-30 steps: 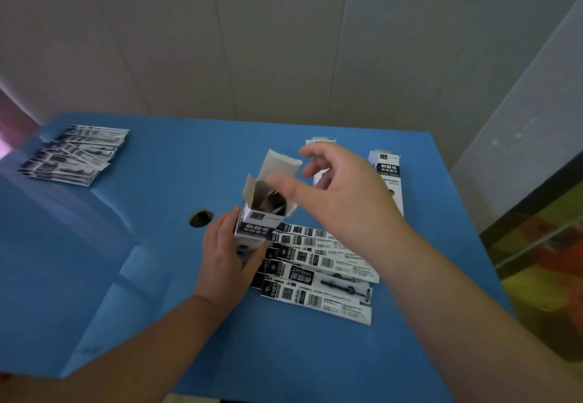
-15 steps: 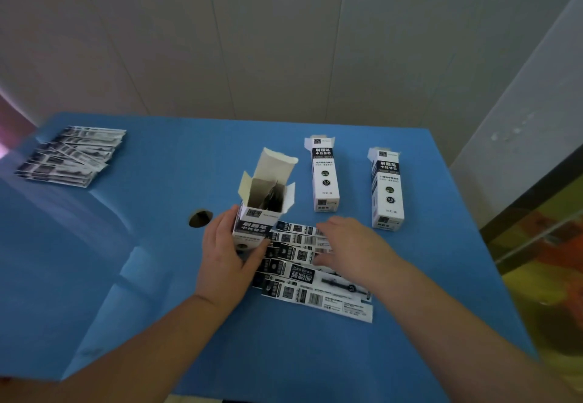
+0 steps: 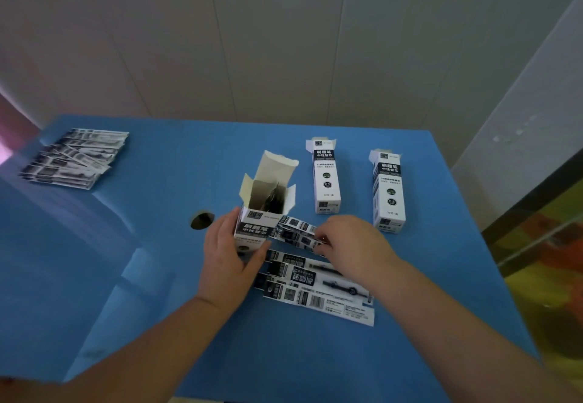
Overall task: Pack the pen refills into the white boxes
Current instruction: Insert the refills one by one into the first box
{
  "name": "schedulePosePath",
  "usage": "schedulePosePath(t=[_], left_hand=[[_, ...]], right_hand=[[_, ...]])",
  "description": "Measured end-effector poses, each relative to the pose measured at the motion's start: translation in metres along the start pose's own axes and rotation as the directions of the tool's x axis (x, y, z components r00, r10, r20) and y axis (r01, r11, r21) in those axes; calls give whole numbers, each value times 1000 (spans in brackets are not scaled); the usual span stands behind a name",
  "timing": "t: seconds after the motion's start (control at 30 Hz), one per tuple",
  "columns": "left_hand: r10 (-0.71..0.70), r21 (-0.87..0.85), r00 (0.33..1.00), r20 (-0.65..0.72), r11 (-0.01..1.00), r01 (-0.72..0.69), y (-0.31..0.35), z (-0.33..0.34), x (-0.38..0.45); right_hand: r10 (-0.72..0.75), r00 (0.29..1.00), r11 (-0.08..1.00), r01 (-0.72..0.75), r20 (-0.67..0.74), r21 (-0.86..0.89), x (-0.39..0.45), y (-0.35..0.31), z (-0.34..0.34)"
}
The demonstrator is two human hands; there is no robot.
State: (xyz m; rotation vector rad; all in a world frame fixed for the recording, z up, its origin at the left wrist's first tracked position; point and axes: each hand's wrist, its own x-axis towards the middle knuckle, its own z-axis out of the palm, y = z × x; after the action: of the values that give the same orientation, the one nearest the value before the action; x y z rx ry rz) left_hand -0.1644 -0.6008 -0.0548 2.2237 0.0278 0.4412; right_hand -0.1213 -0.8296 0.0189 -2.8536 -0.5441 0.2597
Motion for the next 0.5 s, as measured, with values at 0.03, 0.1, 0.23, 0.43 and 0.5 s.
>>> schedulePosePath(t=[0.03, 0.1, 0.23, 0.43, 0.5], left_hand=[[-2, -2, 1000, 0, 1000, 2, 0, 0, 0], [-8, -2, 1000, 1, 1000, 8, 0, 0, 1], [-4, -2, 1000, -6, 1000, 4, 0, -1, 0], [7, -1, 1000, -16, 1000, -7, 0, 0, 0], [5, -2, 1000, -20, 1000, -5, 0, 0, 0]], right_hand=[[18, 1000, 1000, -19, 24, 21, 0, 0, -1], [33, 998, 999, -35, 60, 21, 1, 2, -2], [71, 996, 996, -73, 47, 57, -1, 3, -5], [115, 993, 954, -118, 26, 275, -1, 7, -23], [150, 989, 930, -137, -12, 341, -2, 9, -32]])
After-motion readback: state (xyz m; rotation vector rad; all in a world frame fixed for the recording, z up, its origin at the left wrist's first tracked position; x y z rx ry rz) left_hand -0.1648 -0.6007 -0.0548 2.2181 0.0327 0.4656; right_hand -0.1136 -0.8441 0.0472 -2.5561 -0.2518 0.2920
